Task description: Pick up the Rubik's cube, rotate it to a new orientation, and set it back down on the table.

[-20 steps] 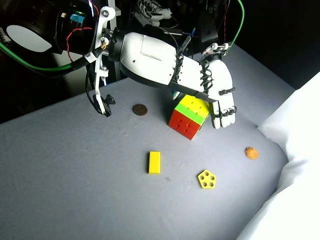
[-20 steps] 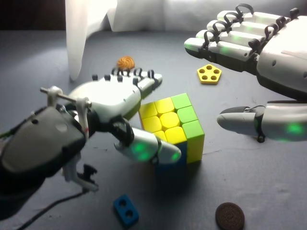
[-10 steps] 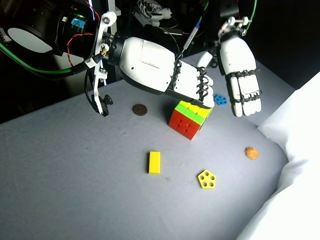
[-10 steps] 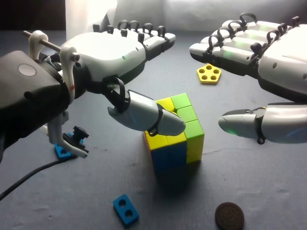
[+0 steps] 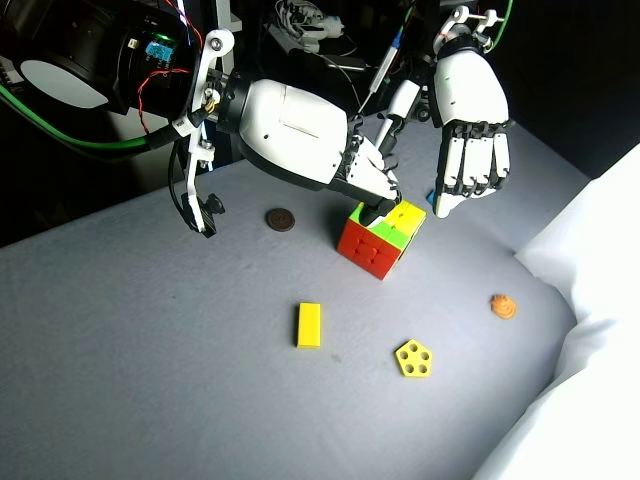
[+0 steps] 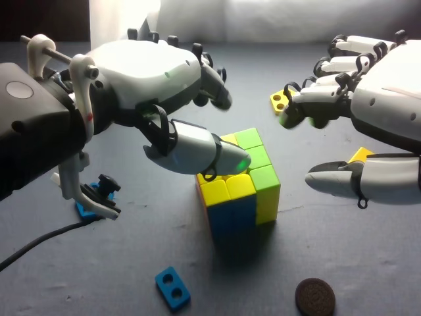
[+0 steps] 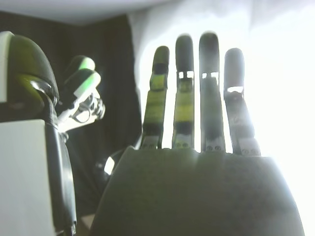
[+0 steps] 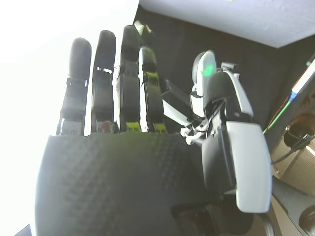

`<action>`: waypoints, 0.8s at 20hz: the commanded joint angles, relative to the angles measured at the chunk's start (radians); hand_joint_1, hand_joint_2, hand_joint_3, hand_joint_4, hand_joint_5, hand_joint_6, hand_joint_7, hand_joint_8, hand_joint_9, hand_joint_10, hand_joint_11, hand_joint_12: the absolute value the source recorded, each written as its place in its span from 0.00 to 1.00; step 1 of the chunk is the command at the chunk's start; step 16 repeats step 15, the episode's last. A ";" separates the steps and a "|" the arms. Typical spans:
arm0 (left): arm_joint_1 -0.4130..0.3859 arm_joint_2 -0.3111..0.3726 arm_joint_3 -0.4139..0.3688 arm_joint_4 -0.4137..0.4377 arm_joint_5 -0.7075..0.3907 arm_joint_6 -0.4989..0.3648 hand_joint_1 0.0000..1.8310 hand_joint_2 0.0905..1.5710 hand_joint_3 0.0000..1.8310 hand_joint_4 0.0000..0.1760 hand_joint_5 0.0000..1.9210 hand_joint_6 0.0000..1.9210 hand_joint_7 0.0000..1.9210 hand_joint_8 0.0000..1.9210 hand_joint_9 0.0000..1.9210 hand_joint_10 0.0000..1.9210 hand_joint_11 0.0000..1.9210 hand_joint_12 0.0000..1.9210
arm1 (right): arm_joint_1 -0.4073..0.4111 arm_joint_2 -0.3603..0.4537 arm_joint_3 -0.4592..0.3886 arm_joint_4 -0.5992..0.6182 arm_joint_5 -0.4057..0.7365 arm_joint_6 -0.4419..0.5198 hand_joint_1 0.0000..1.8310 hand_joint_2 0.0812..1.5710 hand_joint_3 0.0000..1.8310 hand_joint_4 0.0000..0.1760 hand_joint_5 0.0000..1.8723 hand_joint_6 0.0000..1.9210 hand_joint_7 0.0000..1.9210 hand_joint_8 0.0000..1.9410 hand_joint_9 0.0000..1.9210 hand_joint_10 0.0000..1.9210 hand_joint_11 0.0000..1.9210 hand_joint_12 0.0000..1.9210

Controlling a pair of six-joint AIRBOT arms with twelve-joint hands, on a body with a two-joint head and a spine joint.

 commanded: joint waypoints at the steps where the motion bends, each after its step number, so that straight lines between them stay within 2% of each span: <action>1: -0.022 0.014 -0.005 0.036 -0.034 -0.003 0.25 0.66 0.00 0.00 0.22 0.46 0.14 0.76 0.15 0.79 0.10 0.87 | 0.014 0.003 0.001 -0.013 0.106 0.002 0.22 0.76 0.00 0.00 0.18 0.50 0.21 0.64 0.16 0.79 0.07 1.00; 2: -0.029 0.018 -0.007 0.038 -0.033 -0.003 0.26 0.66 0.00 0.00 0.19 0.55 0.13 0.78 0.15 0.81 0.10 0.89 | 0.014 0.003 0.001 -0.013 0.106 0.002 0.22 0.77 0.00 0.00 0.17 0.53 0.21 0.67 0.16 0.82 0.09 1.00; 5: -0.048 0.025 -0.014 0.040 -0.032 0.000 0.27 0.66 0.00 0.00 0.16 0.64 0.13 0.80 0.15 0.84 0.10 0.92 | 0.013 0.002 0.001 -0.013 0.106 0.001 0.23 0.76 0.00 0.00 0.19 0.55 0.22 0.67 0.16 0.84 0.11 1.00; 6: -0.053 0.025 -0.015 0.040 -0.032 0.000 0.27 0.66 0.00 0.01 0.16 0.63 0.14 0.78 0.16 0.80 0.10 0.91 | 0.013 0.002 0.000 -0.013 0.106 0.000 0.22 0.77 0.00 0.00 0.19 0.55 0.22 0.68 0.15 0.85 0.11 1.00; 11: -0.074 0.023 -0.016 0.052 -0.046 0.000 0.28 0.66 0.00 0.00 0.17 0.60 0.15 0.75 0.17 0.77 0.09 0.89 | 0.012 0.000 0.000 -0.014 0.106 -0.001 0.19 0.79 0.00 0.00 0.21 0.56 0.23 0.68 0.16 0.85 0.10 1.00; 16: -0.083 0.024 -0.013 0.062 -0.046 0.000 0.29 0.66 0.00 0.00 0.20 0.58 0.16 0.76 0.17 0.78 0.09 0.91 | 0.010 0.000 0.000 -0.014 0.106 -0.003 0.21 0.78 0.00 0.00 0.23 0.57 0.26 0.69 0.18 0.87 0.10 1.00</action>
